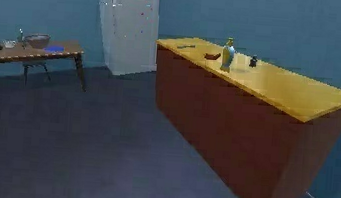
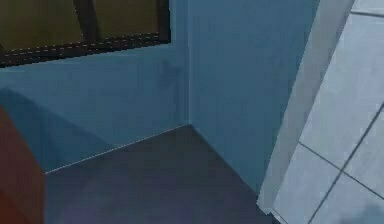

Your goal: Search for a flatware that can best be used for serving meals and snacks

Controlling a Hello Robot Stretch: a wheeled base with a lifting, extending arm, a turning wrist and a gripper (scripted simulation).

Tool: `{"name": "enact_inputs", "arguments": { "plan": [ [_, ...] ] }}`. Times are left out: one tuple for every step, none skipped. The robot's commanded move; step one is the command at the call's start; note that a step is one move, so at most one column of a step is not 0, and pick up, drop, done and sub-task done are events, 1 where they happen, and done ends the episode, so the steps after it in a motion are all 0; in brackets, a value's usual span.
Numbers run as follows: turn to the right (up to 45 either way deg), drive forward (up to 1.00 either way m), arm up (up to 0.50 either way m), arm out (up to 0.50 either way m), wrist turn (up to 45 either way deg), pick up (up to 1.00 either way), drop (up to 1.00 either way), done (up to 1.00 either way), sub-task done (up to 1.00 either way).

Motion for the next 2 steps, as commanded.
{"name": "enact_inputs", "arguments": {
  "plan": [
    [-15.0,0.00,0.00,0.00,0.0,0.00,0.00,0.00,0.00],
    [0.0,0.75,0.00,0.00,0.0,0.00,0.00,0.00,0.00]
  ]
}}
